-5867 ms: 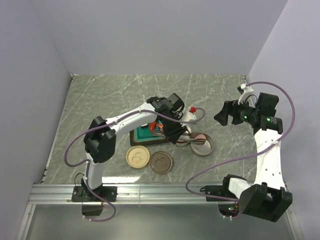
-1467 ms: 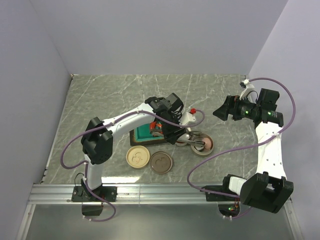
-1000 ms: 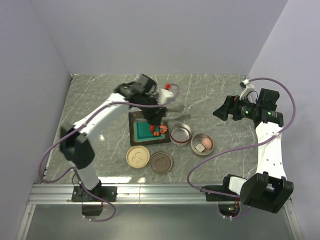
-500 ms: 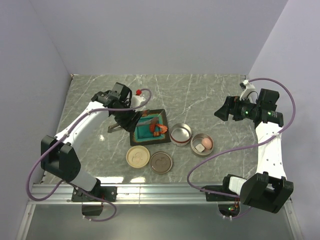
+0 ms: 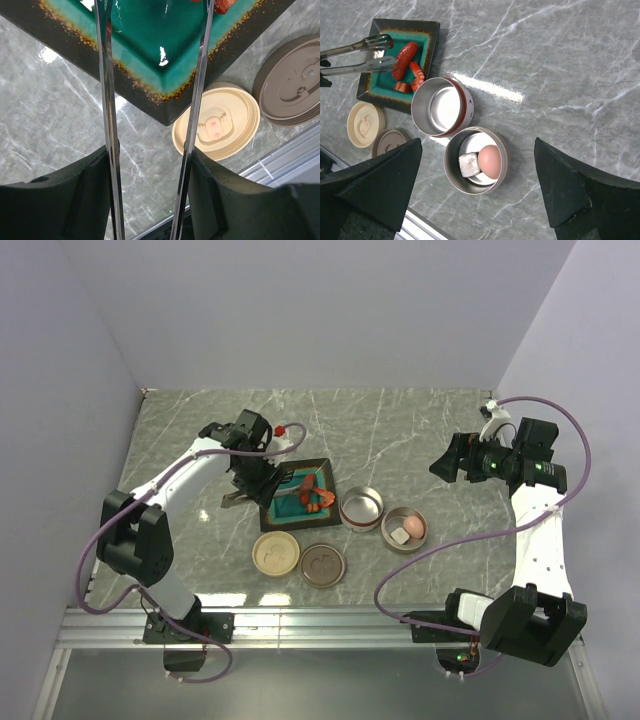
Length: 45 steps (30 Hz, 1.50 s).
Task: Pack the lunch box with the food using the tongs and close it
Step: Pick up the food using the clamp
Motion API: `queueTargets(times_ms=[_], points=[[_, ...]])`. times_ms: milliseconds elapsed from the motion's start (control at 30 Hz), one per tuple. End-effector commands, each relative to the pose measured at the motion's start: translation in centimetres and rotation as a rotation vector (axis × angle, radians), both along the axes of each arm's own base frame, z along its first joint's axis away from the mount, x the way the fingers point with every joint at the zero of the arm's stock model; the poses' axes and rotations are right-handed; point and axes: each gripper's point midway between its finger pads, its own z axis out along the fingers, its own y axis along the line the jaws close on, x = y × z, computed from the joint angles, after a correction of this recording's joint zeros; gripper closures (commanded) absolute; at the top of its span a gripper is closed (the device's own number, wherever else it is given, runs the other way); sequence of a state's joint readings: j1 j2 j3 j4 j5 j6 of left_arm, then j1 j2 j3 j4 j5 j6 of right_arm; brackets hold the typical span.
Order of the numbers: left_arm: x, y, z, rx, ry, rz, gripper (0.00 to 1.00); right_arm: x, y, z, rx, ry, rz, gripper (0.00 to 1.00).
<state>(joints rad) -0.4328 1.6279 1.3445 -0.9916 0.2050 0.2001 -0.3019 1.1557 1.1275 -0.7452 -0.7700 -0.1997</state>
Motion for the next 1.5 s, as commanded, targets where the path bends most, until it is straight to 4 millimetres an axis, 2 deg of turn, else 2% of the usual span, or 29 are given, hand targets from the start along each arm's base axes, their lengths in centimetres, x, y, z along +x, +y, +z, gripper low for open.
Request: queueTargets(times_ms=[0,600,700,1067,1467], points=[[0.8,-0.8,0.9,-0.042,-0.025,0.014,0.42,0.0,-0.2,0.9,-0.015,-0.031,-0.004,0.0],[2.1,-0.6,-0.5,0.021,-0.014,0.034,0.48,0.2,-0.3,0.6,-0.018,-0.029,0.004,0.0],[1.8,-0.8,-0.6,0.041,-0.016,0.018,0.49,0.2,-0.2,0.6,-0.014,-0.028,0.005,0.0],[0.7,0.3,-0.6,0.154,-0.027,0.008,0.49,0.3,-0.1,0.7,-0.006,-0.031,0.01,0.0],[0.1,-1.6,-0.7,0.122,0.026,-0.006,0.48,0.3,-0.1,0.8,-0.006,-0.037,0.01,0.0]])
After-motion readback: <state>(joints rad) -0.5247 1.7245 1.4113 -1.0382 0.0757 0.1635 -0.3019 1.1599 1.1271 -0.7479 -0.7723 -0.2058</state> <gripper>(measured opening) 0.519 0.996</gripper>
